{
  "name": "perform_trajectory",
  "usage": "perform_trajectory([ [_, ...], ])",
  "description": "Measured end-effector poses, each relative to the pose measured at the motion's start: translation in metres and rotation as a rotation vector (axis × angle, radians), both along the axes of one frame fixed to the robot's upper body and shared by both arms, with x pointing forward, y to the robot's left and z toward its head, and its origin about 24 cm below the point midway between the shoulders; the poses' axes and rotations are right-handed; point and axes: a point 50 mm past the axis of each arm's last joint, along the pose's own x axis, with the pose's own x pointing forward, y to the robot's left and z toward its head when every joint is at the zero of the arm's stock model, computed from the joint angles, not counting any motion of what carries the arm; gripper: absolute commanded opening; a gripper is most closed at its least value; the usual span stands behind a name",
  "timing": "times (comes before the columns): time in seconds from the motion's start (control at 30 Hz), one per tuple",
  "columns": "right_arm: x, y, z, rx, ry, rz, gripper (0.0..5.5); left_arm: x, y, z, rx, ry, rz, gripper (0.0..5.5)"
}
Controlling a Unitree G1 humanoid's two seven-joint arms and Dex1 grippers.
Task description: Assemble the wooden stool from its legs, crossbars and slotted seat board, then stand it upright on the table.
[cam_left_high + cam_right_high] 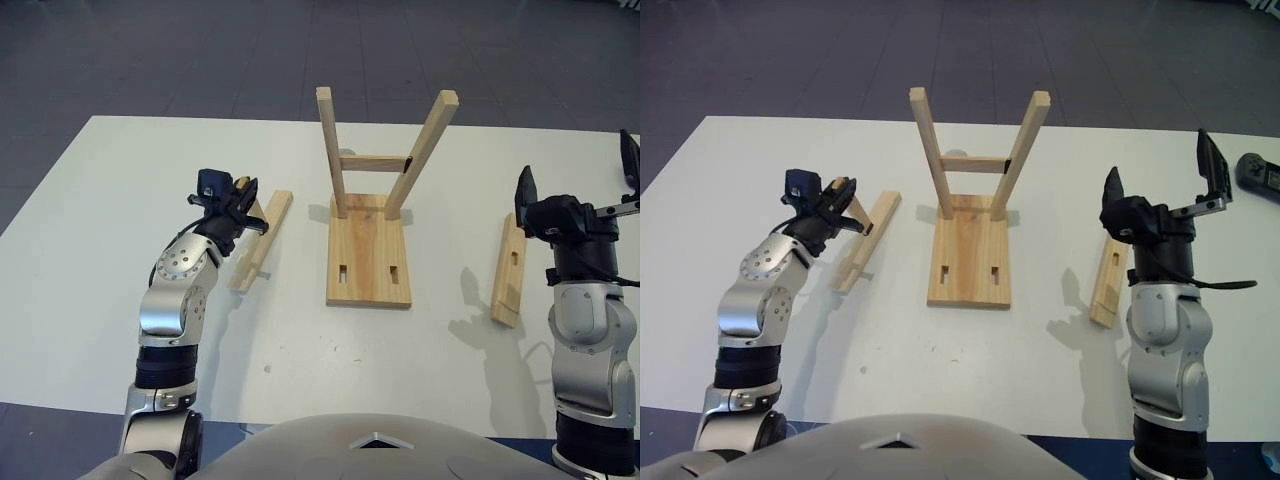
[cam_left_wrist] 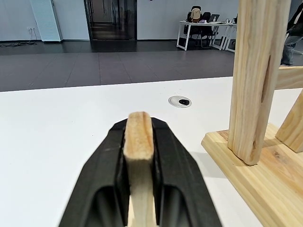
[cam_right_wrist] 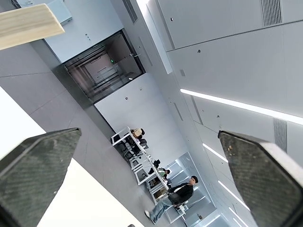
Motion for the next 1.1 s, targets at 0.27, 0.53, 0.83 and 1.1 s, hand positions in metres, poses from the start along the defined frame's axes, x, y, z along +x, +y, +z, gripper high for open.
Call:
perform_trajectory([
  [0.27, 0.001, -0.001, -0.001, 0.001, 0.003, -0.001, 5.40, -0.001, 0.001, -0.001, -0.017, -0.008, 0.029, 0.42],
  [0.53, 0.003, 0.000, -0.003, 0.005, 0.008, 0.001, 5.40, -0.001, 0.011, -0.012, -0.095, -0.003, 0.150, 1.65],
  [0.83, 0.002, 0.000, -0.007, 0.011, 0.014, 0.000, 5.40, 0.012, 0.011, 0.016, -0.137, -0.115, 0.129, 2.97],
  [1.1, 0.003, 0.000, -0.010, 0.014, 0.018, -0.005, 5.40, 0.028, 0.010, 0.087, -0.205, -0.294, 0.081, 4.03],
])
